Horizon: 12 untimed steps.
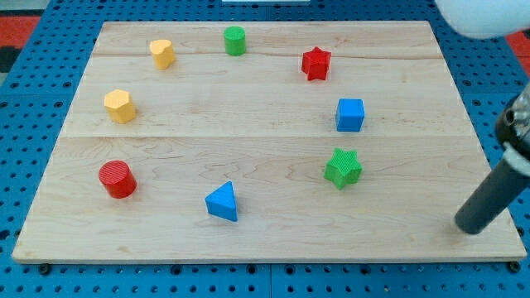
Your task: Place the blue triangle left to the green star
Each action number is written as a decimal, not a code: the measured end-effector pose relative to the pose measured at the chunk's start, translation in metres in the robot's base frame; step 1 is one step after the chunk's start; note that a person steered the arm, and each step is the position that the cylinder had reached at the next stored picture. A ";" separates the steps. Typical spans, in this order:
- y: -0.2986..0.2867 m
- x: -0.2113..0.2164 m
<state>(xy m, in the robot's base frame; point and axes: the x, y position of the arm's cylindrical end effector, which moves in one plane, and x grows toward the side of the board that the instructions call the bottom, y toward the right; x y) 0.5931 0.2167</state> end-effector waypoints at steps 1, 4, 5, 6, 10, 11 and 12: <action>-0.092 0.010; -0.308 0.008; -0.316 -0.007; -0.305 -0.029; -0.223 -0.051; -0.233 -0.036; -0.199 -0.038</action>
